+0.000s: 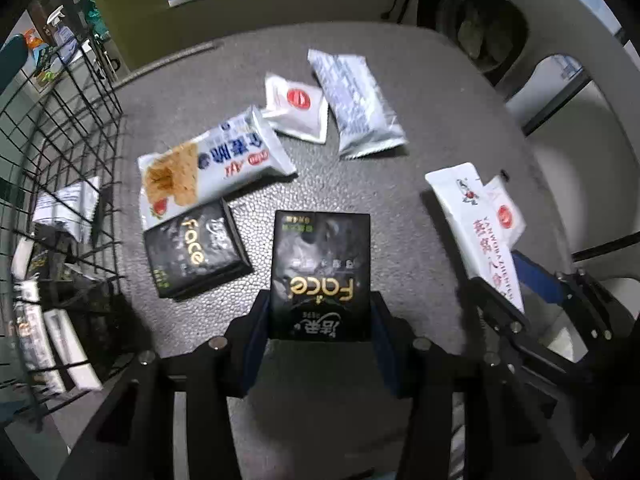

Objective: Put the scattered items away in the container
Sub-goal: 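Carry the white sachet and black pack over the basket, then open both grippers to drop the items into the basket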

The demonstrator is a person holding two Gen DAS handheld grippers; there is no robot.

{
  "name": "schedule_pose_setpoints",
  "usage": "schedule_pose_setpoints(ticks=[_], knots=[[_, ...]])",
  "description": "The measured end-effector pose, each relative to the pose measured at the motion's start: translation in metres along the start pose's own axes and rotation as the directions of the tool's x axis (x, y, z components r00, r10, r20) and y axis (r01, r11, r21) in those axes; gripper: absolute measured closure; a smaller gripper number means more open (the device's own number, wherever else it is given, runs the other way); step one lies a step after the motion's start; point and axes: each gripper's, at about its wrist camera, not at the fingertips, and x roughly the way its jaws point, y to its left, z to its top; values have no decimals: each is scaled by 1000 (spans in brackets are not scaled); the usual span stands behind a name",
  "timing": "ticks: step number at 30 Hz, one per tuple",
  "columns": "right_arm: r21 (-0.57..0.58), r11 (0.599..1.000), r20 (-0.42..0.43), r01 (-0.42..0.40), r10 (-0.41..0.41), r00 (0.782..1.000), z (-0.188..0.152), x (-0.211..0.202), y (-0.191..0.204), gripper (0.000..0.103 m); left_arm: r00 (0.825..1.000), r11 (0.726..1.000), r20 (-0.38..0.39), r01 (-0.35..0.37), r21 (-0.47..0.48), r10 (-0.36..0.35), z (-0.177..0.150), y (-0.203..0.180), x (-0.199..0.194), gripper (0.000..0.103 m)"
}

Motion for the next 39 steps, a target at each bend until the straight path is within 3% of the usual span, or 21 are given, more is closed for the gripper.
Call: schedule_pose_setpoints(ticks=[5, 10, 14, 18, 24, 39], knots=[[-15, 999, 48, -33, 34, 998, 15, -26, 20, 62, 996, 999, 86, 26, -23, -24, -1, 17, -54, 51], [-78, 990, 127, -115, 124, 984, 52, -64, 70, 62, 991, 992, 129, 58, -112, -43, -2, 33, -105, 51], [-153, 965, 150, -213, 236, 960, 81, -83, 132, 62, 990, 981, 132, -26, -194, 52, -2, 78, -133, 51], [-217, 925, 89, -311, 336, 938, 98, -71, 199, 62, 986, 956, 100, -98, -277, 130, -12, 132, -135, 51], [-209, 914, 23, -346, 359, 933, 105, -37, 248, 62, 989, 928, 53, -109, -357, 137, -28, 177, -124, 51], [-216, 924, -4, -316, 323, 946, 106, -21, 258, 62, 995, 916, 20, -86, -391, 101, -40, 201, -102, 51]])
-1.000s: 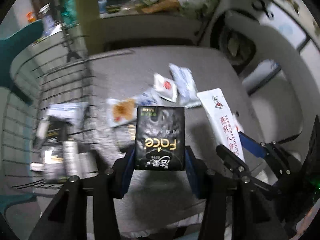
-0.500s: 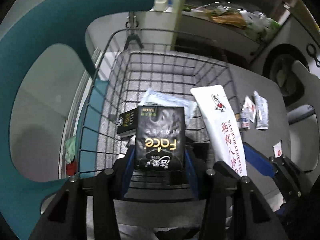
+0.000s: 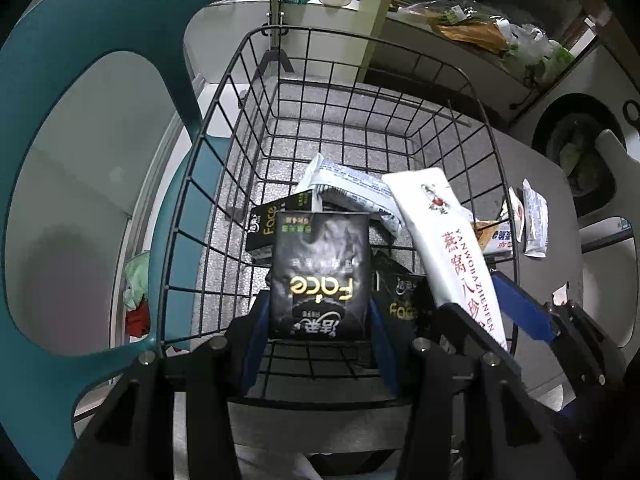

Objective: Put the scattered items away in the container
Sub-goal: 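Open both grippers to drop the items into the basket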

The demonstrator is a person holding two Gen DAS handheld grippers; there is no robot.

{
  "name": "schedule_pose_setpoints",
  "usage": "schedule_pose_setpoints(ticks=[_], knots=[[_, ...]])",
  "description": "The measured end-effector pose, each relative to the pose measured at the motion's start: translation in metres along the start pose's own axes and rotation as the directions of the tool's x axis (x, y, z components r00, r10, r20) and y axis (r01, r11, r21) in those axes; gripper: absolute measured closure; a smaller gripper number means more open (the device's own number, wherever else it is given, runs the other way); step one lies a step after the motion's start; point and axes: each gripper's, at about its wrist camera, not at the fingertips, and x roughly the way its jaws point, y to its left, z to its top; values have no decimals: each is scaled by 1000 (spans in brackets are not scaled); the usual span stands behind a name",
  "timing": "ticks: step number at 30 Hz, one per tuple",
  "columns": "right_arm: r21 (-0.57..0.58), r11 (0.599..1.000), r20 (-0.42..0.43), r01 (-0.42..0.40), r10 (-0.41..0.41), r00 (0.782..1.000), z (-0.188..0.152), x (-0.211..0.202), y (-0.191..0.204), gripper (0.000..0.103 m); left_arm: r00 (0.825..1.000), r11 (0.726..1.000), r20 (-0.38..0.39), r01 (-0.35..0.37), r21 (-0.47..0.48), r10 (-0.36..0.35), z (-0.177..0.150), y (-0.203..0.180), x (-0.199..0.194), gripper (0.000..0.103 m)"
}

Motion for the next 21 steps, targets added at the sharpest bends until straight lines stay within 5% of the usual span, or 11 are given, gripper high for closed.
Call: schedule_pose_setpoints(ticks=[12, 21], knots=[[8, 1000, 58, -4, 4, 998, 0, -20, -2, 60, 999, 998, 18, 48, -50, -47, 0, 10, -9, 43], [61, 998, 94, 27, -33, 995, -11, -60, -39, 60, 996, 997, 48, 73, 4, -73, -14, -22, -35, 43]])
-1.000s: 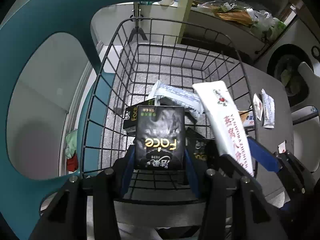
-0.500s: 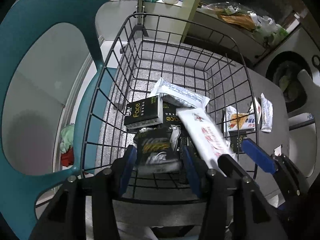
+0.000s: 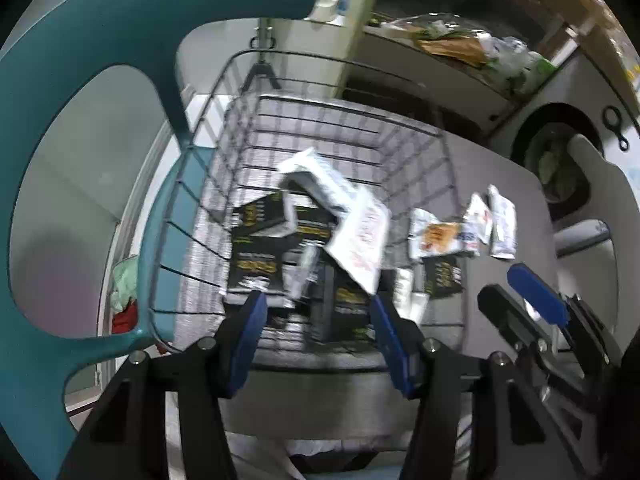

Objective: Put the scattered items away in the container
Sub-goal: 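Open both grippers to drop the items into the basket, then move both open grippers back toward the remaining items on the table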

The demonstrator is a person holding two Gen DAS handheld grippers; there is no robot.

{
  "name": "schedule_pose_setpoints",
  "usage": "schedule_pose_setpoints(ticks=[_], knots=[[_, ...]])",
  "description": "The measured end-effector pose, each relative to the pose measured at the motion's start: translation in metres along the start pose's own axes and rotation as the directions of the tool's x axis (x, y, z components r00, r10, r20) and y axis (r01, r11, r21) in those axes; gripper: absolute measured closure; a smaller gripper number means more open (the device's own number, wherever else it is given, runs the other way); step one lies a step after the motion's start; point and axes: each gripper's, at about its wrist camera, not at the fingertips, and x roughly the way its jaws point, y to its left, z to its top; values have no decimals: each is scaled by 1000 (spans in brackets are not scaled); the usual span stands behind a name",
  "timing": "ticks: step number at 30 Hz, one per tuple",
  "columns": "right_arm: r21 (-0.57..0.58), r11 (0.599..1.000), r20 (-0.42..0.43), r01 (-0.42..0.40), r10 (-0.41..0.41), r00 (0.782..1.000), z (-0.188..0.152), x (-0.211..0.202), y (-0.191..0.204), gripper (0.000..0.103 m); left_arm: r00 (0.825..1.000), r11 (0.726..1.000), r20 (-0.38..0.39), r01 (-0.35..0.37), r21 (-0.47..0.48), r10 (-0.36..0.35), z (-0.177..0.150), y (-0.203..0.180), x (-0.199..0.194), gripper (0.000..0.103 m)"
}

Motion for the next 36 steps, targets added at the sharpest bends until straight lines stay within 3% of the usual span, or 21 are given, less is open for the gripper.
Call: schedule_pose_setpoints(ticks=[12, 20, 27, 36], knots=[[61, 987, -28, 149, -148, 989, -52, -44, -84, 60, 996, 981, -16, 90, 173, -89, -53, -114, -8, 43], [143, 960, -88, 239, -228, 970, -98, -44, -145, 60, 996, 964, -73, 73, 257, -55, -88, -183, 50, 43], [182, 948, -142, 262, -239, 961, -117, -18, -185, 60, 991, 972, -130, 52, 231, -22, -71, -196, 106, 43], [205, 949, -144, 239, -212, 967, -108, 9, -204, 60, 995, 988, -81, -53, 143, 65, -32, -196, 142, 43]])
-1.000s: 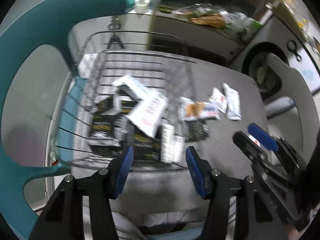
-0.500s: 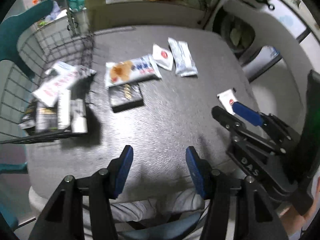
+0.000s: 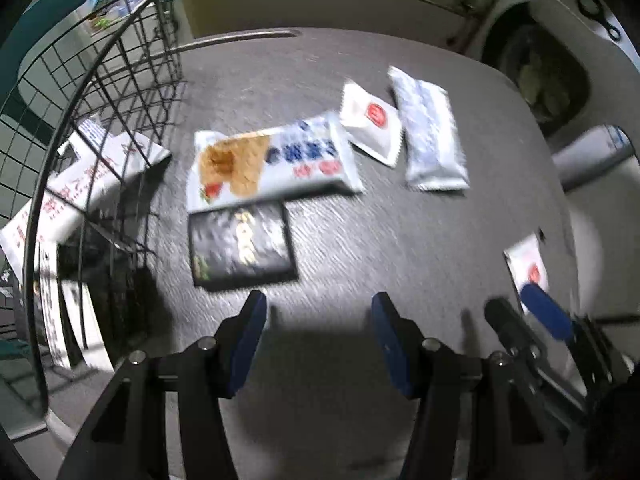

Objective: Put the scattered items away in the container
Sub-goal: 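Move both open grippers back toward the remaining items on the table, then lower the left gripper toward the black Face pack beside the snack bar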

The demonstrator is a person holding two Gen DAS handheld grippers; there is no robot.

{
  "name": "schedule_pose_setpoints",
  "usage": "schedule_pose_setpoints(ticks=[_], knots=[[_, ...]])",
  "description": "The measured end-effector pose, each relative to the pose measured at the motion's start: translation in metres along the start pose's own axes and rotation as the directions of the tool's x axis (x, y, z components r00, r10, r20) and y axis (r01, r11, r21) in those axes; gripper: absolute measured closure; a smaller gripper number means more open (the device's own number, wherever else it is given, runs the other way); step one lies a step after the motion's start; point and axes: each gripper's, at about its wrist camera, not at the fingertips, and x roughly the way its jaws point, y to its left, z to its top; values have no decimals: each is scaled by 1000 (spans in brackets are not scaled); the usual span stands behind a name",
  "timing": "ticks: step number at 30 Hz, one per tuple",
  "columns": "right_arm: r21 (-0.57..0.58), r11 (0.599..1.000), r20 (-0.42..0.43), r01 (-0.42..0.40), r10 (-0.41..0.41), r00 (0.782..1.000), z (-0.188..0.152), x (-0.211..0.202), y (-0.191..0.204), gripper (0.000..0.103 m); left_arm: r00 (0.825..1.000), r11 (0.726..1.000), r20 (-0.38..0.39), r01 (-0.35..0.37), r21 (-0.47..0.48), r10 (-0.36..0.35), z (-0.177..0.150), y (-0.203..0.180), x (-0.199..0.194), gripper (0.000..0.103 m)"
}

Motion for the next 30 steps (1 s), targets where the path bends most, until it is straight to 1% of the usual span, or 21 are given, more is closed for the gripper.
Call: schedule_pose_setpoints(ticks=[4, 7, 9, 13, 18, 22, 26, 28, 29, 30], knots=[[4, 1000, 2, -15, 15, 1000, 5, 5, -1, 60, 1000, 999, 2, -15, -30, 15, 10, 6, 5, 42], [7, 1000, 3, -28, 28, 1000, 9, 9, 2, 60, 1000, 999, 1, -19, -33, 19, 14, 8, 8, 42], [3, 1000, 4, -28, 28, 1000, 11, 11, 5, 60, 999, 999, 13, -31, -35, 31, 16, 10, 8, 40], [-7, 1000, 3, -27, 27, 1000, 14, 16, 11, 60, 999, 999, 17, -28, -41, 29, 20, 11, 9, 37], [5, 999, -7, -49, 49, 999, 13, 21, 13, 60, 998, 997, 37, -55, -59, 58, 21, 19, 7, 36], [3, 999, -8, -46, 46, 999, 11, 23, 13, 60, 988, 988, 34, -147, -38, 148, 21, 12, 9, 36], [9, 998, -7, -65, 65, 998, 10, 23, 12, 60, 974, 972, 33, -221, -73, 224, 18, 7, 13, 34], [11, 998, -9, -69, 69, 998, 9, 23, 11, 60, 963, 962, 30, -267, -61, 269, 18, 0, 16, 32], [13, 997, -10, -71, 71, 997, 9, 23, 10, 60, 951, 951, 29, -305, -57, 307, 18, -2, 19, 31], [18, 997, -11, -76, 76, 997, 8, 23, 10, 59, 943, 942, 19, -330, -53, 332, 18, -4, 23, 31]])
